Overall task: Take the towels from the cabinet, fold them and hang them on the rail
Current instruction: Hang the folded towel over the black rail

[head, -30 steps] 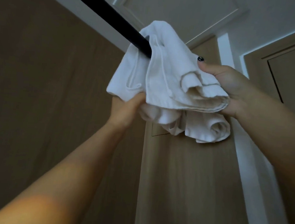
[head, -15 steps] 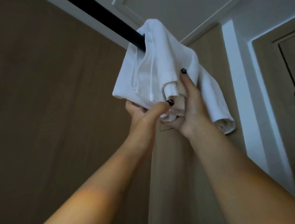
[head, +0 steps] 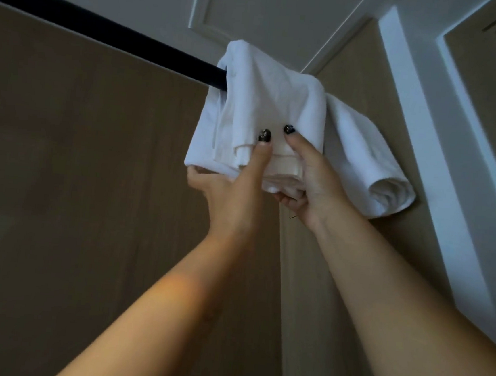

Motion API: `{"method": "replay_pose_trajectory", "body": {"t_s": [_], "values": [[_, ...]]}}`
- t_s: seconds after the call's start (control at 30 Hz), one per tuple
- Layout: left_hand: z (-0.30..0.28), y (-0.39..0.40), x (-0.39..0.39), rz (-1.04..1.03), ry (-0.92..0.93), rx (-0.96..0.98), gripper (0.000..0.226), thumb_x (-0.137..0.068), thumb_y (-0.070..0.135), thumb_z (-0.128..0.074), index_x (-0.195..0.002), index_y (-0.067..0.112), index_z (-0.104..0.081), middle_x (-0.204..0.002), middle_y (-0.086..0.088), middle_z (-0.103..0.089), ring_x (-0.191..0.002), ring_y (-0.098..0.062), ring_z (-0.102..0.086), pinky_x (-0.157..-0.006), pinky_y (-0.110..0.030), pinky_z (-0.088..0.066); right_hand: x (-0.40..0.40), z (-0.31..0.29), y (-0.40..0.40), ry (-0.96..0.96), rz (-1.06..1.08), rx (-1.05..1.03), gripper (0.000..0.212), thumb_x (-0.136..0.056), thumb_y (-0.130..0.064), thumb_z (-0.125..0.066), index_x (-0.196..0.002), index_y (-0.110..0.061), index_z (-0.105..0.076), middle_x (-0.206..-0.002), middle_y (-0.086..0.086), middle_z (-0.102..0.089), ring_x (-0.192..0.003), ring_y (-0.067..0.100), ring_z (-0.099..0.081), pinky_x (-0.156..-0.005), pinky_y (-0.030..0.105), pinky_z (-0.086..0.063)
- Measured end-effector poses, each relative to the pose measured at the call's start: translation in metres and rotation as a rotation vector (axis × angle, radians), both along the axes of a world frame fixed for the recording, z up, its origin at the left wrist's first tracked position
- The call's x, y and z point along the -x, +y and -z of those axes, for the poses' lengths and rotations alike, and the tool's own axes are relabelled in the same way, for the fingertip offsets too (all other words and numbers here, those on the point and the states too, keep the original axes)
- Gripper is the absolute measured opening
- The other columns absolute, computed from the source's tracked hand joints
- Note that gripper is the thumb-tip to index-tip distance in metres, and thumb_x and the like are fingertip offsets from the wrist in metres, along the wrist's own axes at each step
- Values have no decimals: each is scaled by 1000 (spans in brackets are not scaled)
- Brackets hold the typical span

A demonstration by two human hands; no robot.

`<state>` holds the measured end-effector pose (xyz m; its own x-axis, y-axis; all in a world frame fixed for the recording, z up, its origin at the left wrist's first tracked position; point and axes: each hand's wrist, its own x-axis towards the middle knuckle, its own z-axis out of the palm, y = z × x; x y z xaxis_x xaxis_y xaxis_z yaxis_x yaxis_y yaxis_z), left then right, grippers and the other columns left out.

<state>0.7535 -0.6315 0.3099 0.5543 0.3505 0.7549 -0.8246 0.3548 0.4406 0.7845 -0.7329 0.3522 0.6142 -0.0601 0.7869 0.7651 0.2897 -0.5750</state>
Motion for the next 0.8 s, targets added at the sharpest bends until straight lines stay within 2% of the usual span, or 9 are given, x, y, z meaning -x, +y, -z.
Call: {"method": "replay_pose_trajectory", "body": {"t_s": [0.1,0.17,0.23,0.3,0.37,0.43,0.6,0.7,0.8], "values": [[-17,9,16,-165,113,-4,125,-63,55,-84,-152,19,-4,-146,-9,-36,-122,-25,-52,-96,-33,-45,-3,2,1,-15,5,-72,62,-60,-58,-81,-109,-22,-70,-98,-2,-76,-88,17,-73,-74,33,-58],[-44,22,18,-253,169,-19,149,-45,59,-89,-154,20,6,-152,-10,-32,-127,-29,-50,-98,-31,-41,-6,4,3,-26,12,-78,73,-52,-62,-82,-112,-23,-69,-100,-4,-75,-92,17,-72,-73,34,-58],[-63,34,22,-263,215,-201,153,-24,65,-92,-152,20,-21,-141,-8,-52,-116,-27,-62,-96,-39,-51,-7,5,1,-36,13,-71,65,-58,-59,-82,-109,-22,-70,-99,-4,-75,-91,16,-72,-74,34,-60],[-72,45,22,-209,202,-485,109,-41,63,-92,-134,20,-55,-121,-4,-70,-101,-24,-72,-88,-39,-57,-7,5,-2,-57,-8,-54,48,-70,-50,-81,-106,-21,-70,-97,-3,-75,-88,16,-72,-69,30,-60],[-78,52,24,-206,157,-678,71,-66,57,-83,-123,20,-64,-112,-3,-74,-99,-23,-72,-90,-39,-55,-9,3,-4,-57,-14,-36,42,-71,-46,-81,-102,-20,-70,-93,-4,-75,-84,15,-73,-65,28,-58],[-81,57,23,-254,140,-758,69,-67,59,-81,-121,19,-66,-112,-3,-74,-101,-22,-72,-92,-39,-54,-11,-2,-7,-43,3,17,49,-66,-50,-83,-101,-18,-71,-91,-2,-76,-81,17,-73,-69,32,-59],[-79,51,18,-585,164,-543,73,-51,60,-89,-104,14,-69,-96,-1,-75,-82,-18,-74,-76,-34,-61,0,-21,-30,-7,-54,327,54,-63,-53,-81,-105,-21,-70,-96,2,-75,-85,20,-71,-78,34,-53],[-77,45,22,-652,168,-515,67,-58,59,-87,-103,13,-68,-95,0,-74,-82,-16,-72,-71,-28,-58,17,-38,-37,-49,-235,238,70,-58,-53,-85,-117,-21,-65,-100,6,-76,-90,28,-74,-80,45,-58],[-81,48,30,-614,216,-569,73,-58,56,-88,-111,11,-65,-98,-1,-74,-83,-17,-74,-72,-31,-60,24,-52,-35,-129,-176,142,66,-65,-51,-85,-119,-19,-64,-97,6,-77,-87,27,-75,-81,45,-59]]}}
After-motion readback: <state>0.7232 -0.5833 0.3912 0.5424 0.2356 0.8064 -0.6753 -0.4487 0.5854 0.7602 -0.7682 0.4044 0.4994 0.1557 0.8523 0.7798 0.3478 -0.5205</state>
